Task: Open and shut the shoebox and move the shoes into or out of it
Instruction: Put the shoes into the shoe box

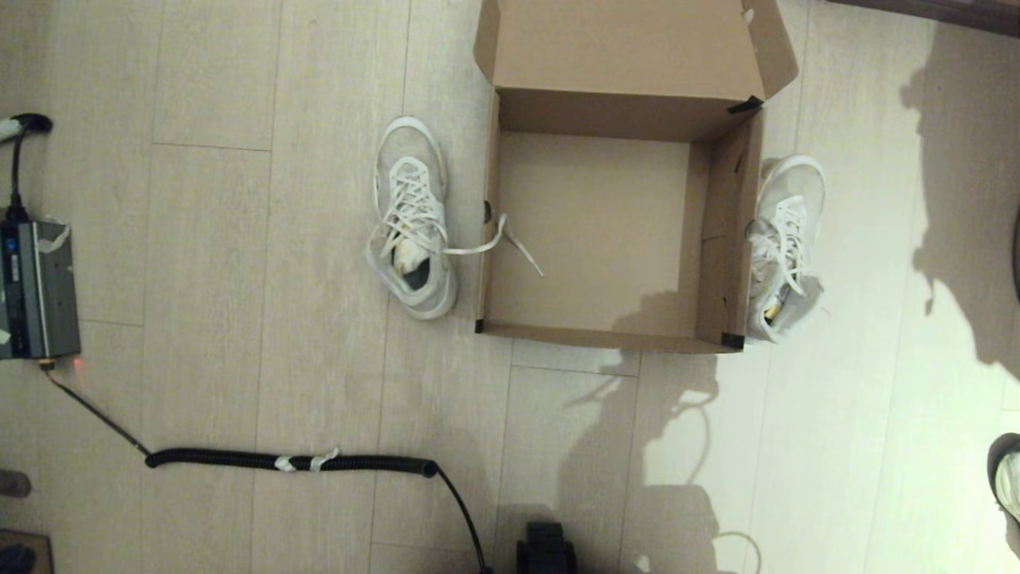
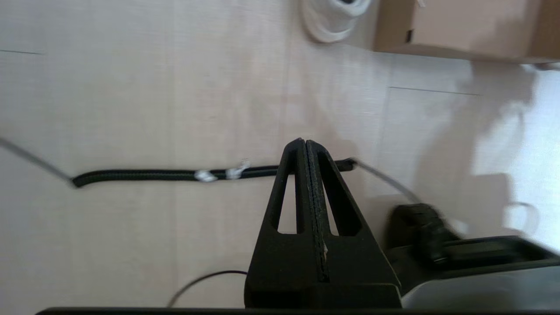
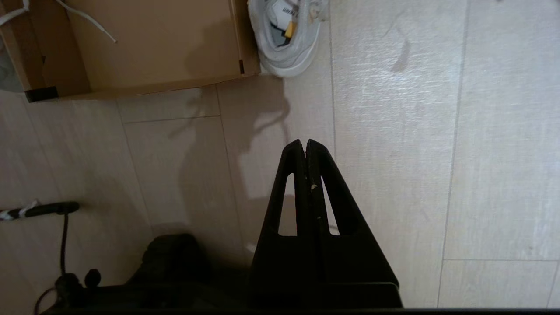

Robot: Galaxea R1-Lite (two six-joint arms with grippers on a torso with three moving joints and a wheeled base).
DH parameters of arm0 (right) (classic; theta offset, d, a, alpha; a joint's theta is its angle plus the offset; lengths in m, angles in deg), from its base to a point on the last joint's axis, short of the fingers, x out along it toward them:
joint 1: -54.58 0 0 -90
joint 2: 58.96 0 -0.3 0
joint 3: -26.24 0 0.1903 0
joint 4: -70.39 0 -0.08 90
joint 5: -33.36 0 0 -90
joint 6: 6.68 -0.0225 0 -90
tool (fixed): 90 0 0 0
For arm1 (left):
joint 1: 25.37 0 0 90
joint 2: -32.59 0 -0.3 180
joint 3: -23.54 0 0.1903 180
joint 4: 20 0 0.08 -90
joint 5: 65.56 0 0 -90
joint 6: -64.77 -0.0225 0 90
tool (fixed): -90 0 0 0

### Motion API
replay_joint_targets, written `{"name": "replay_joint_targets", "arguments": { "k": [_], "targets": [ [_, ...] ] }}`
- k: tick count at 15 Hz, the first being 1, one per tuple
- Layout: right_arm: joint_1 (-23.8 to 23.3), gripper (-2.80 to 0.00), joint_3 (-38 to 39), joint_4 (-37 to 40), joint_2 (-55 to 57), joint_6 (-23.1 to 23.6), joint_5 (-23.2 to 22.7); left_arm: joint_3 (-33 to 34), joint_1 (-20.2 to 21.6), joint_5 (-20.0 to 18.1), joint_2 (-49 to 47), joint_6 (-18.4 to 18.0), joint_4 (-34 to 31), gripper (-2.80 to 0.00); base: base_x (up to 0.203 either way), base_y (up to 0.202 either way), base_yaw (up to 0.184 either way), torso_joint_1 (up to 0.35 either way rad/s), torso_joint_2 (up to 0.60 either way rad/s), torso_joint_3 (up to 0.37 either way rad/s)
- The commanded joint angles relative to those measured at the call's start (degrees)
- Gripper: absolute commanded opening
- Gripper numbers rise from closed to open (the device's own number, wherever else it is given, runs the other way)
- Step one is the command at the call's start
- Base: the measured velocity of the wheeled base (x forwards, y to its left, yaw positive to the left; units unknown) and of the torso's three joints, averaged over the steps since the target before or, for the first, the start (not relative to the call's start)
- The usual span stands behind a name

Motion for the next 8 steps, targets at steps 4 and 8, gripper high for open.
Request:
{"name": "replay_joint_targets", "arguments": {
  "k": [4, 8],
  "targets": [
    [0.0, -2.8, -6.5, -9.9, 33.1, -1.6, -2.6, -10.1, -0.2, -4.9, -33.7, 1.5, 1.5, -2.8, 0.0, 0.0, 0.0, 0.0, 0.0, 0.0],
    [0.0, -2.8, -7.5, -29.0, 52.5, -1.7, -3.3, -13.7, -1.5, -6.6, -53.9, 2.5, 13.8, 0.0, 0.0, 0.0, 0.0, 0.0, 0.0, 0.0]
  ]
}}
